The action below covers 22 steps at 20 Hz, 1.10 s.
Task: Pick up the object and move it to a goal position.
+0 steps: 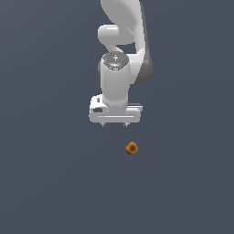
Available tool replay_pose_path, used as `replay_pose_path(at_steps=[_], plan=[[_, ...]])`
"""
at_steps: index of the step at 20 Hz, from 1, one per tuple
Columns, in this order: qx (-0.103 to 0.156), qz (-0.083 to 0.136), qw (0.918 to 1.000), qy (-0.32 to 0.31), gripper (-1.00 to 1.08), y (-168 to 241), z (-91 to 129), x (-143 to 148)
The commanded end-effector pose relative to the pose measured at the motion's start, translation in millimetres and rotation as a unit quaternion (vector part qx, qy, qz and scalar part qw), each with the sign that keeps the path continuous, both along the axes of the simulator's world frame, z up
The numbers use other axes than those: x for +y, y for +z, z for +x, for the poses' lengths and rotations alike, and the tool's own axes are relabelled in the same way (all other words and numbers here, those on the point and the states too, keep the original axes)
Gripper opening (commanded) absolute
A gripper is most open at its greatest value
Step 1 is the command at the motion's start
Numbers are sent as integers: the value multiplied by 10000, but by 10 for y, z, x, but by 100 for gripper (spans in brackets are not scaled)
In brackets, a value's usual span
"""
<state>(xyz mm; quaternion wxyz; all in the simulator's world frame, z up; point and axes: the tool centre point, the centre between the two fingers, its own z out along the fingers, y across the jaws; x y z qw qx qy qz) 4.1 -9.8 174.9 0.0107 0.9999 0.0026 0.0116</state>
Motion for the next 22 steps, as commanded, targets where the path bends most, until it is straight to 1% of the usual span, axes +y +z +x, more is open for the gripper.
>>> replay_pose_path(at_steps=[1,12,17,22], plan=[[0,0,10000,0,100,0,0,0],[167,-28,9991,387,100,-119,-89,148],[158,-23,9993,328,100,-123,-77,149],[153,-8,9998,128,100,-169,-43,187]])
